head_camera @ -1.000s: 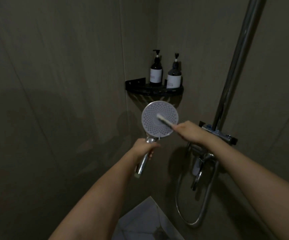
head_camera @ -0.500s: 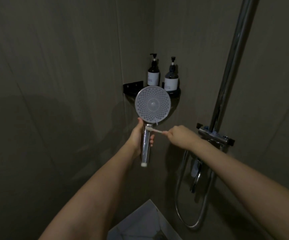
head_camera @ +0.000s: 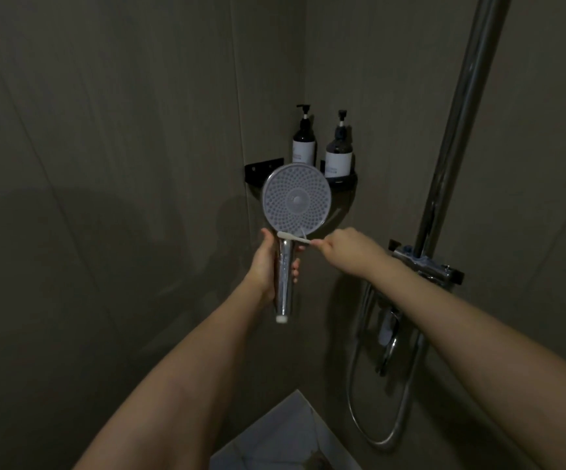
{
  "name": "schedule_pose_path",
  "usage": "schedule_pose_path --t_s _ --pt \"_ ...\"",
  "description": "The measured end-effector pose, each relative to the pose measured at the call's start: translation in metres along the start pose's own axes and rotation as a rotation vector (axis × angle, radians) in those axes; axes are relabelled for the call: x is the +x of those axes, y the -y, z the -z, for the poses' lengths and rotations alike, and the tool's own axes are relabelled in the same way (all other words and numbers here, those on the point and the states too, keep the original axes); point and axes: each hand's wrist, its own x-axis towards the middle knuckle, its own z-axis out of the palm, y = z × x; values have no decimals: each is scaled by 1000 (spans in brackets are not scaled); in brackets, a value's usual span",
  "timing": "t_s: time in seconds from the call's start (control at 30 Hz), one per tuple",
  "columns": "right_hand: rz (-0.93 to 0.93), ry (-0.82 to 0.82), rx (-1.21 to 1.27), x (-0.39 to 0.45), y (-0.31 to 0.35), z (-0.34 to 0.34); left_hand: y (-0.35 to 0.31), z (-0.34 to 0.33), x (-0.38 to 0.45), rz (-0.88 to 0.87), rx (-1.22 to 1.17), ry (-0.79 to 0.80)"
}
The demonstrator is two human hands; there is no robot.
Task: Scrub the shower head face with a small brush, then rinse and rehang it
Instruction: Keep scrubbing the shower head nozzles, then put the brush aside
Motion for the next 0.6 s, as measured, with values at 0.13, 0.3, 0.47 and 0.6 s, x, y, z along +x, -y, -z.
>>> schedule_pose_path --t_s 0.13,0.3,0.47,0.6 --pt "27 208 -57 -11 3 -8 -4 4 0 -47 -49 -14" --pt "108 450 -127 -27 2 -19 -4 10 -2 19 -49 -28" --pt "43 46 49 -10 -1 6 -4 -3 -7 15 -14 -35" --pt "23 31 -24 -6 2 5 -5 -10 -6 -2 -45 -34"
